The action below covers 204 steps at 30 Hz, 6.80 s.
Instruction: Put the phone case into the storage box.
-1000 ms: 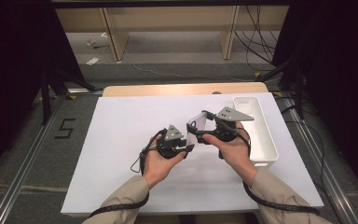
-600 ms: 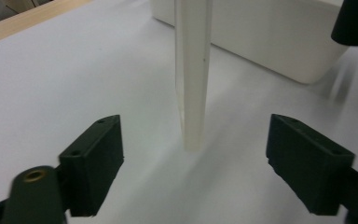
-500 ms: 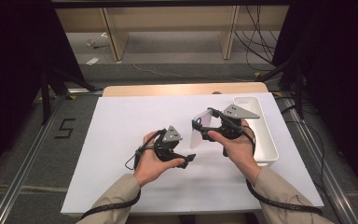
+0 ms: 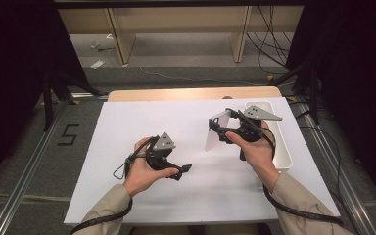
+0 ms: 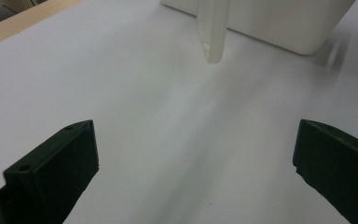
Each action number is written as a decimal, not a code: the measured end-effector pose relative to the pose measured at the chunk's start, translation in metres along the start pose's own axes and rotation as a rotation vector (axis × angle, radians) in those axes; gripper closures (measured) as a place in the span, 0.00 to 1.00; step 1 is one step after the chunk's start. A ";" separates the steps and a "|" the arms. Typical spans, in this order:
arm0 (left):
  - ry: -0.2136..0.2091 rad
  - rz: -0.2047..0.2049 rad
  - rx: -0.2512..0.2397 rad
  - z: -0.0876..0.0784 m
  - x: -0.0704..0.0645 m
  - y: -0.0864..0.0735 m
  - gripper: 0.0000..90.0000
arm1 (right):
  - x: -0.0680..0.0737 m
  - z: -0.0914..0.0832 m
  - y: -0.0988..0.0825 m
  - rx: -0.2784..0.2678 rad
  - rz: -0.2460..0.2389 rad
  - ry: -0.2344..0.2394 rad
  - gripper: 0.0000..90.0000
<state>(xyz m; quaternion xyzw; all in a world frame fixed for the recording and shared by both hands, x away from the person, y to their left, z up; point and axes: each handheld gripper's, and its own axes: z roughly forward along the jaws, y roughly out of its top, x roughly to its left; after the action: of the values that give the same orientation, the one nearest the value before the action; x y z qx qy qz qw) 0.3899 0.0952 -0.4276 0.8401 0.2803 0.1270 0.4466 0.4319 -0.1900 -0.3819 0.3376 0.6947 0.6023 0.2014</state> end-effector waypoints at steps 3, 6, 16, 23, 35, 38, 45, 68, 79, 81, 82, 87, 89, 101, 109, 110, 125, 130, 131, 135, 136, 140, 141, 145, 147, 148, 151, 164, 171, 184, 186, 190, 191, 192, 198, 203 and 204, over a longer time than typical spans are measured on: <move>0.003 -0.002 -0.013 -0.004 0.003 -0.003 0.00 | -0.001 -0.001 0.001 -0.004 0.003 -0.003 0.20; 0.006 -0.002 -0.012 -0.007 0.005 -0.006 0.00 | -0.002 -0.001 0.002 -0.005 0.003 -0.006 0.20; 0.014 -0.007 -0.021 -0.017 0.012 -0.012 0.00 | -0.004 -0.002 0.002 -0.005 0.006 -0.012 0.20; 0.026 -0.005 -0.021 -0.020 0.015 -0.016 0.00 | -0.006 -0.004 0.004 -0.011 0.009 -0.019 0.20; 0.034 -0.010 -0.016 -0.023 0.019 -0.022 0.00 | -0.010 -0.007 0.006 -0.018 0.013 -0.031 0.20; 0.036 -0.009 -0.016 -0.023 0.020 -0.022 0.01 | -0.012 -0.008 0.007 -0.022 0.014 -0.038 0.20; 0.040 -0.004 -0.012 -0.022 0.020 -0.023 0.01 | -0.016 -0.012 0.009 -0.028 0.019 -0.054 0.20; 0.041 -0.002 -0.005 -0.021 0.020 -0.024 0.01 | -0.031 -0.022 0.016 -0.048 0.032 -0.106 0.20; 0.043 -0.002 -0.007 -0.021 0.021 -0.024 0.01 | -0.037 -0.027 0.019 -0.058 0.037 -0.128 0.20; 0.044 -0.002 -0.008 -0.021 0.021 -0.025 0.01 | -0.038 -0.028 0.020 -0.060 0.039 -0.132 0.20; 0.044 -0.002 -0.008 -0.022 0.021 -0.025 0.01 | -0.039 -0.029 0.020 -0.061 0.039 -0.134 0.20; 0.044 -0.003 -0.009 -0.021 0.021 -0.024 0.01 | -0.042 -0.031 0.022 -0.068 0.042 -0.145 0.20; 0.044 -0.004 -0.008 -0.021 0.021 -0.025 0.01 | -0.043 -0.032 0.022 -0.067 0.044 -0.149 0.20; 0.046 -0.004 -0.008 -0.021 0.021 -0.025 0.01 | -0.048 -0.036 0.024 -0.075 0.047 -0.169 0.20; 0.046 -0.007 -0.011 -0.021 0.021 -0.025 0.01 | -0.052 -0.039 0.025 -0.078 0.053 -0.183 0.20; 0.045 -0.007 -0.010 -0.021 0.021 -0.025 0.01 | -0.052 -0.039 0.025 -0.078 0.052 -0.185 0.20; 0.047 -0.005 -0.007 -0.021 0.022 -0.025 0.01 | -0.059 -0.044 0.026 -0.078 0.062 -0.206 0.20; 0.047 -0.006 -0.007 -0.021 0.022 -0.025 0.01 | -0.062 -0.046 0.027 -0.080 0.055 -0.222 0.20; 0.046 -0.005 -0.006 -0.021 0.022 -0.025 0.01 | -0.063 -0.046 0.027 -0.082 0.056 -0.224 0.20; 0.045 -0.003 -0.005 -0.021 0.021 -0.025 0.01 | -0.065 -0.048 0.027 -0.084 0.060 -0.229 0.20; 0.045 -0.003 -0.004 -0.021 0.021 -0.025 0.01 | -0.065 -0.048 0.027 -0.085 0.061 -0.231 0.20; 0.047 -0.004 -0.004 -0.021 0.022 -0.025 0.01 | -0.067 -0.050 0.028 -0.085 0.062 -0.237 0.20; 0.047 -0.006 -0.006 -0.021 0.021 -0.025 0.01 | -0.067 -0.050 0.028 -0.086 0.062 -0.239 0.20; 0.046 -0.001 -0.004 -0.021 0.021 -0.024 0.01 | -0.069 -0.051 0.028 -0.090 0.064 -0.246 0.20; 0.046 -0.001 -0.005 -0.021 0.021 -0.024 0.01 | -0.069 -0.052 0.029 -0.092 0.065 -0.250 0.20; 0.046 -0.001 -0.005 -0.021 0.021 -0.024 0.01 | -0.070 -0.053 0.029 -0.096 0.066 -0.249 0.20; 0.047 -0.005 -0.007 -0.021 0.021 -0.024 0.01 | -0.070 -0.054 0.030 -0.099 0.069 -0.252 0.20; 0.047 -0.001 -0.002 -0.021 0.021 -0.024 0.02 | -0.073 -0.057 0.033 -0.108 0.074 -0.261 0.20; 0.045 -0.001 -0.004 -0.021 0.021 -0.024 0.02 | -0.076 -0.059 0.033 -0.114 0.083 -0.265 0.20; 0.043 0.000 -0.006 -0.021 0.021 -0.024 0.03 | -0.080 -0.063 0.035 -0.124 0.088 -0.278 0.20; 0.044 0.000 -0.006 -0.021 0.021 -0.024 0.03 | -0.081 -0.064 0.035 -0.125 0.088 -0.283 0.20; 0.046 -0.002 -0.007 -0.021 0.021 -0.024 0.03 | -0.082 -0.065 0.035 -0.127 0.089 -0.287 0.20; 0.046 -0.002 -0.007 -0.021 0.021 -0.024 0.03 | -0.082 -0.065 0.035 -0.128 0.091 -0.289 0.20; 0.047 -0.002 -0.006 -0.021 0.021 -0.024 0.03 | -0.083 -0.065 0.035 -0.128 0.090 -0.289 0.20; 0.048 -0.001 -0.007 -0.021 0.021 -0.024 0.03 | -0.084 -0.066 0.034 -0.125 0.094 -0.289 0.20; 0.048 0.000 -0.005 -0.021 0.021 -0.024 0.03 | -0.086 -0.067 0.035 -0.129 0.098 -0.294 0.20; 0.047 0.000 -0.005 -0.021 0.021 -0.024 0.03 | -0.086 -0.067 0.035 -0.129 0.099 -0.296 0.20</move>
<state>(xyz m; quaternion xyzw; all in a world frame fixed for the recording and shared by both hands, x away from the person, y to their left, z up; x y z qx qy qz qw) 0.3889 0.1327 -0.4361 0.8358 0.2904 0.1477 0.4419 0.4529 -0.2969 -0.3456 0.4426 0.5999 0.5987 0.2929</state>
